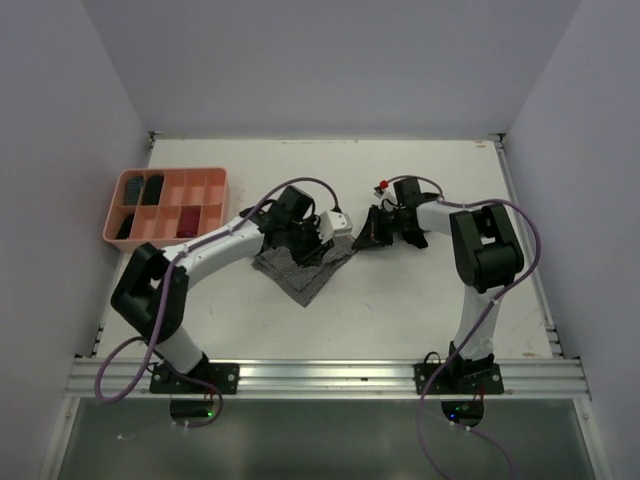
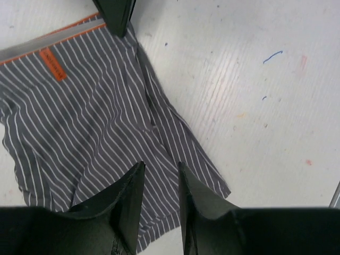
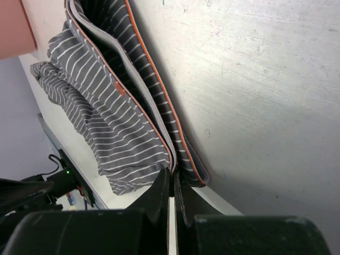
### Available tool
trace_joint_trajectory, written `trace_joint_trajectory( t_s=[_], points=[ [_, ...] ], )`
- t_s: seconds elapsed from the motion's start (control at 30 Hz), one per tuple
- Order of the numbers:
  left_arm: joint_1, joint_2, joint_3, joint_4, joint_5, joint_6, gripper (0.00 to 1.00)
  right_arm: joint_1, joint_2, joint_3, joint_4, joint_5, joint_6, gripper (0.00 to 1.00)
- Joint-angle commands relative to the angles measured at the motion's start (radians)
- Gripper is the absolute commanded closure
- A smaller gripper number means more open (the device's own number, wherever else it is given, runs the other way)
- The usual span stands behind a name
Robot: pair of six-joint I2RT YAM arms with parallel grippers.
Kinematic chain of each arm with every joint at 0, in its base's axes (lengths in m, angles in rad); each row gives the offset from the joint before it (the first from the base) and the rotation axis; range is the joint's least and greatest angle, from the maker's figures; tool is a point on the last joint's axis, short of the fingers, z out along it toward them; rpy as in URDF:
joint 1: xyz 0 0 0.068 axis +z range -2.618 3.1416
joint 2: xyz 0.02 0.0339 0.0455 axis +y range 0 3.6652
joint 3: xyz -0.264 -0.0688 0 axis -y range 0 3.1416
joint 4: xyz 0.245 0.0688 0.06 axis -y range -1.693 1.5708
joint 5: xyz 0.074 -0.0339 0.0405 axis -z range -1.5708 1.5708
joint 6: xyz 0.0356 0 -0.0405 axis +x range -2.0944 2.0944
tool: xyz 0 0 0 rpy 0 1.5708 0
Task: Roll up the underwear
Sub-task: Fold the underwear
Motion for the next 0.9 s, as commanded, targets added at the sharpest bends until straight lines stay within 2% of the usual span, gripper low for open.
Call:
trace_joint_trajectory(
  t_s=[0.0, 0.4, 0.87],
  points=[
    [0.005, -0.046, -0.095, -0.094, -0.137, 0.098, 0.66, 0.000, 0.013, 0.018, 0.055, 0.002, 0.006, 1.00],
    [-0.014, -0.014, -0.177, -0.071, -0.220, 0.083, 0.64, -0.007, 0.013, 0.022, 0.058, 0.003, 0.014, 1.00],
    [-0.035, -0.040, -0.177, -0.073, -0.134, 0.084, 0.60, -0.008, 0.020, 0.035, 0.043, 0.003, 0.012, 1.00]
  ],
)
